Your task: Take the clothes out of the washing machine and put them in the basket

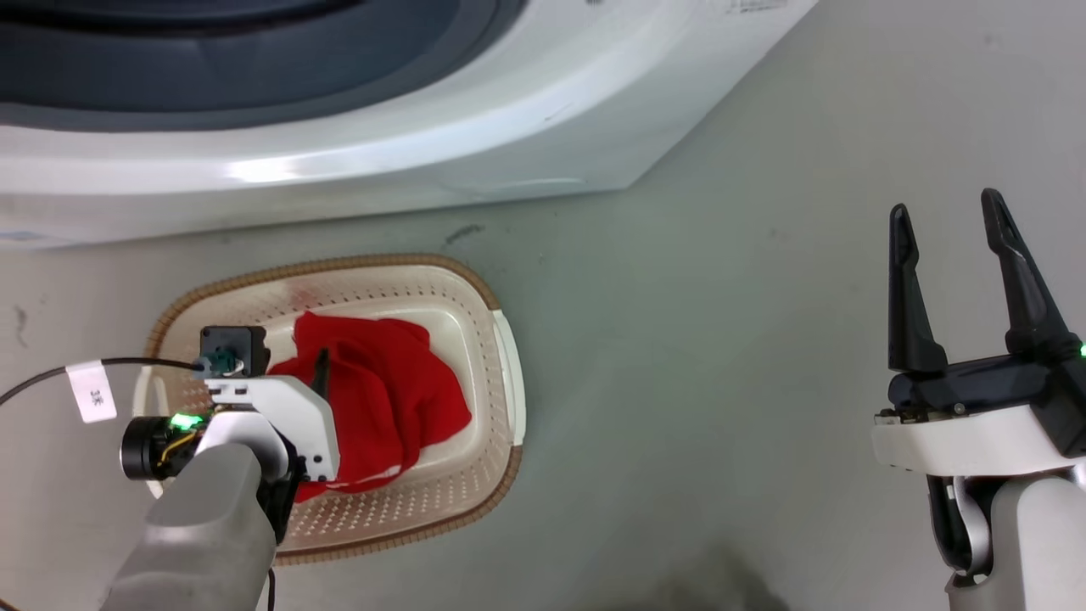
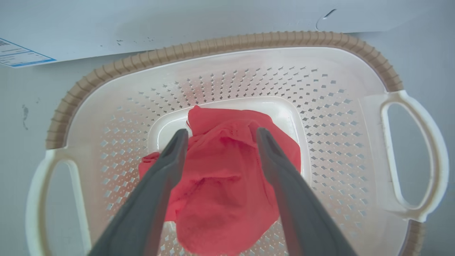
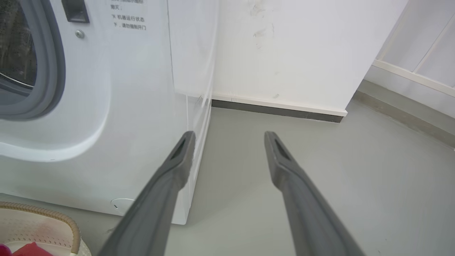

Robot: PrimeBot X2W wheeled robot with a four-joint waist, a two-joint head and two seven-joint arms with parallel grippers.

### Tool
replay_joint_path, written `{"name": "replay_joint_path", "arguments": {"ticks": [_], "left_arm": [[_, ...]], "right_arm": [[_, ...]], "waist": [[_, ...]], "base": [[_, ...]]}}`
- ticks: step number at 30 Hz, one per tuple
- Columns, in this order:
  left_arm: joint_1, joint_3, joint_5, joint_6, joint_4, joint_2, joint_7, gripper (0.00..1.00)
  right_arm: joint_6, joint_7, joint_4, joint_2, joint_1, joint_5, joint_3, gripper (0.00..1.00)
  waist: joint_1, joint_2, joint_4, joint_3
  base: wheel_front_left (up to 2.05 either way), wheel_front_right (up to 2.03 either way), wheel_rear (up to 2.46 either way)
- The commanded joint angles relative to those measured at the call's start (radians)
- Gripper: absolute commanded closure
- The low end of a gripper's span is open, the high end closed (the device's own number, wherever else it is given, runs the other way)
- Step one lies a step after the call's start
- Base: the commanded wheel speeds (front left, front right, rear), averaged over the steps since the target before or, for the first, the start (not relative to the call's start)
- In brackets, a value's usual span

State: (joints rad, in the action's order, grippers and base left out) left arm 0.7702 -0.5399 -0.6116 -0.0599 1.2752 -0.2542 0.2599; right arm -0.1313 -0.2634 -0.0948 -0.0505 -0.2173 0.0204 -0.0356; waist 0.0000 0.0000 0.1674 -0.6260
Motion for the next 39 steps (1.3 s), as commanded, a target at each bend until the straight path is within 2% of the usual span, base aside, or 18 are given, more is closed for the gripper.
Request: {"name": "replay_joint_path", "arguments": {"ticks": [1,5,9,16,22,28,39], "left_arm": [[-0.018,0.004,0.004,0.001,-0.017,-0.006,0.007,0.0],[-0.057,0.02,0.026,0.008,-0.108,-0.017,0.007,0.0],[-0.11,0.073,0.071,0.05,-0.265,-0.041,0.006,0.0],[-0.245,0.194,0.18,0.088,-0.554,-0.037,0.005,0.0],[-0.374,0.296,0.275,0.092,-0.777,-0.02,0.006,0.0],[-0.517,0.365,0.359,0.09,-0.969,0.016,0.006,0.0],[-0.755,0.445,0.46,0.136,-1.209,0.114,0.006,0.0]], "right_arm": [[0.001,-0.002,0.009,0.001,0.002,-0.003,-0.001,0.0],[0.001,-0.002,0.029,0.001,0.015,0.007,-0.014,0.0],[0.001,-0.002,0.045,0.001,0.023,0.017,-0.027,0.0],[0.001,-0.002,0.076,0.001,0.058,0.038,-0.05,0.0],[0.001,-0.002,0.088,0.001,0.089,0.041,-0.063,0.0],[0.001,-0.002,0.098,0.0,0.137,0.041,-0.069,0.0],[0.001,-0.002,0.117,0.0,0.224,-0.005,-0.068,0.0]], "waist": [[0.0,0.0,-0.021,0.056],[0.0,0.0,-0.049,0.129],[0.0,0.0,-0.077,0.201],[0.0,0.0,-0.136,0.319],[0.0,0.0,-0.171,0.398],[0.0,0.0,-0.202,0.467],[0.0,0.0,-0.219,0.564]], "base": [[0.0,0.0,0.0],[0.0,0.0,0.0],[0.0,0.0,0.0],[0.0,0.0,0.0],[0.0,0.0,0.0],[0.0,0.0,0.0],[0.0,0.0,0.0]]}}
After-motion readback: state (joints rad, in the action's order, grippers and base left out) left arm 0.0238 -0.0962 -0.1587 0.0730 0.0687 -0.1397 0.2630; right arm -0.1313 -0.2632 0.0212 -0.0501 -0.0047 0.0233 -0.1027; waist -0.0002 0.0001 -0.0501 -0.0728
